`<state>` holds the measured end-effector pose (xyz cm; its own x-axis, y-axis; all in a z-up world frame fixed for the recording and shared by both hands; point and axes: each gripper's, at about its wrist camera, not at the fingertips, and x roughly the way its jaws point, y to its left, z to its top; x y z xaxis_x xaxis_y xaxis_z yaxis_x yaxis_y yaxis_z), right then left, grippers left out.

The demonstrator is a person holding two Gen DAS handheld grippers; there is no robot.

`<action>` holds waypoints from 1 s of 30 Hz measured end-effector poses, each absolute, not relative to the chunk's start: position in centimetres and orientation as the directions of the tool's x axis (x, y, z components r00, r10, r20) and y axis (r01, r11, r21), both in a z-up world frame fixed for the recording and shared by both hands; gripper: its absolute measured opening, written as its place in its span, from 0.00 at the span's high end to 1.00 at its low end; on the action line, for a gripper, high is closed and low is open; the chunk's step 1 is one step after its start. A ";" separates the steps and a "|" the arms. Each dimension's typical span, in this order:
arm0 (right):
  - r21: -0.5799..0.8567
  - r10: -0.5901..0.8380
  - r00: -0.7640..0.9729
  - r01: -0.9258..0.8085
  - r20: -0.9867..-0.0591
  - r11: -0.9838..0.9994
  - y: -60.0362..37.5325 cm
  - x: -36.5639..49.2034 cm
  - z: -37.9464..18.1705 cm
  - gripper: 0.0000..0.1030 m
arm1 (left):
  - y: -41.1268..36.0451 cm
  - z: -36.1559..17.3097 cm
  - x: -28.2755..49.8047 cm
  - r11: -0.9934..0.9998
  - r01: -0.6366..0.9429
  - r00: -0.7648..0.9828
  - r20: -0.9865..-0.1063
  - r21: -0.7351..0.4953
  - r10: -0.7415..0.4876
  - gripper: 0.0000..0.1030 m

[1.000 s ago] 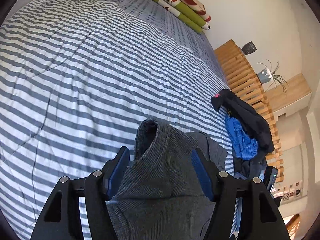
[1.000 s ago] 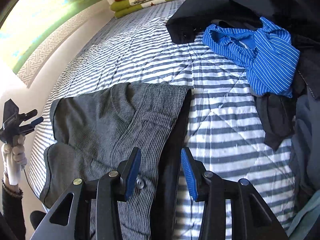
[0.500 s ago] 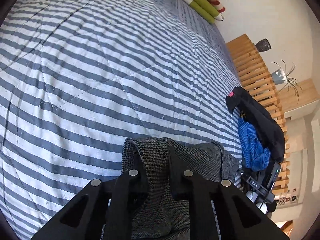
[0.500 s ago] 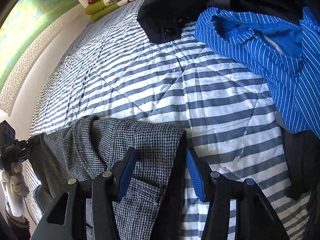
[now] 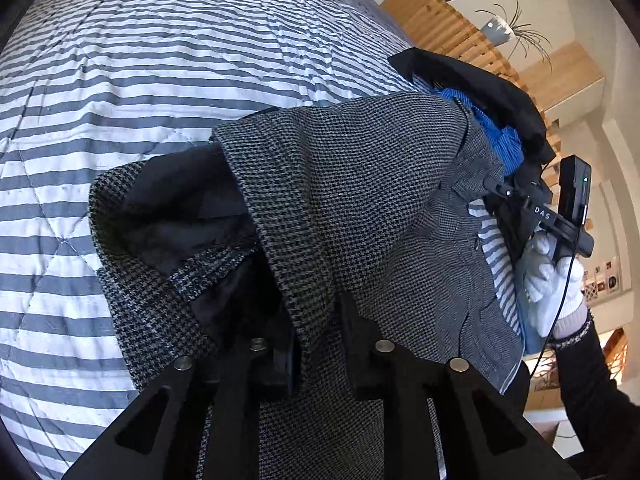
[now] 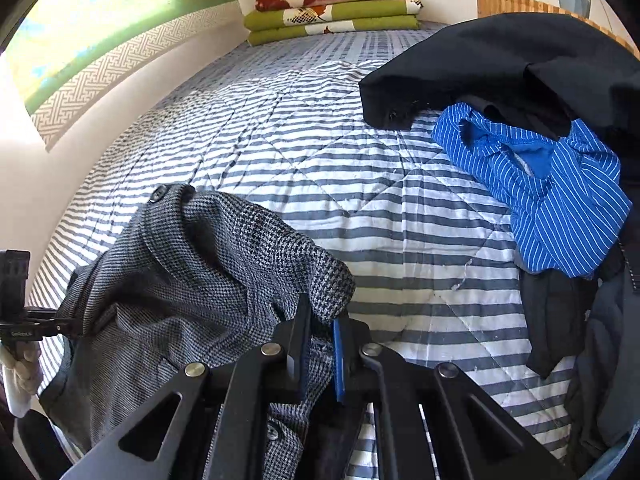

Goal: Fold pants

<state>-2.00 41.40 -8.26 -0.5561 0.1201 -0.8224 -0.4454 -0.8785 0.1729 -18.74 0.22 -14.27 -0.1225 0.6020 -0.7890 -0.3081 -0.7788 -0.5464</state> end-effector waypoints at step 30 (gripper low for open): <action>0.090 0.225 -0.626 -0.430 -0.746 -0.898 43.1 -5.7 -2.6 0.92 | -1.9 -4.4 -32.4 -0.910 -0.257 -0.585 -0.696 -0.327 0.415 0.87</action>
